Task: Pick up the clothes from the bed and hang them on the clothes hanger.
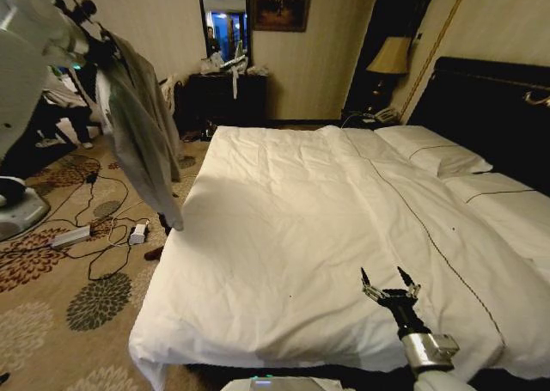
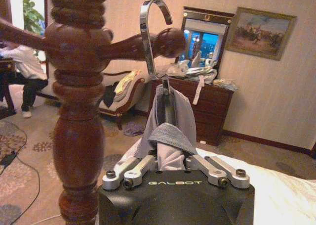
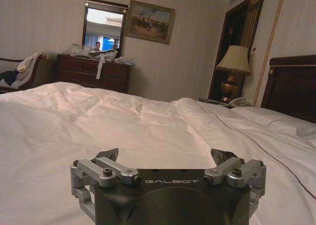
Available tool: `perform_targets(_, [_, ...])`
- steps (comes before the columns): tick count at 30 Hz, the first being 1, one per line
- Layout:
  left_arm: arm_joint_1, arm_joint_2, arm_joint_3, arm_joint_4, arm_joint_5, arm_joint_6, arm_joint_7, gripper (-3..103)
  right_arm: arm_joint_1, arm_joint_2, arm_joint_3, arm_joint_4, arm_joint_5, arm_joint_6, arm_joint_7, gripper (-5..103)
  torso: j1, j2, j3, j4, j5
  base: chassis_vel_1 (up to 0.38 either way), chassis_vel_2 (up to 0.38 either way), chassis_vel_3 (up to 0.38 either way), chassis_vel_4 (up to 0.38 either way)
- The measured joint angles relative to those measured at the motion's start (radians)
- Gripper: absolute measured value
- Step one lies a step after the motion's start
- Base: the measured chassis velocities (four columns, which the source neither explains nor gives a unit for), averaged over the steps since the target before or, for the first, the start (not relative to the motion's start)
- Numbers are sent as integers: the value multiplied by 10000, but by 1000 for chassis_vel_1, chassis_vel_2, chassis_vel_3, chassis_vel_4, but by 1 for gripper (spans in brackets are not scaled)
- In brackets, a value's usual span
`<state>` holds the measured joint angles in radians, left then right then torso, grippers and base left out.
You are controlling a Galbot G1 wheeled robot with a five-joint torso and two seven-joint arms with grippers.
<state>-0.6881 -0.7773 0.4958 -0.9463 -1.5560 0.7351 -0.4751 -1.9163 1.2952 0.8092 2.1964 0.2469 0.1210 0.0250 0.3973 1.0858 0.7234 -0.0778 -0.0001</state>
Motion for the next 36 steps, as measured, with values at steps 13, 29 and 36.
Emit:
perform_targets(13, [238,-823,-200,919,586,-6,358,16,0,0,0,0,0,0,0,100,-1,1,-1,2,2,0,0,0,0])
perform_targets(29, [348,-428,-412,380,864,-4,171,36,0,-1,0,0,0,0,0,100,0,0,0,0,1,0,0,0,0])
perform_targets(36, [289,-249,-352,154,878,1,70,64,0,0,0,0,0,0,0,100,0,0,0,-2,2,0,0,0,0])
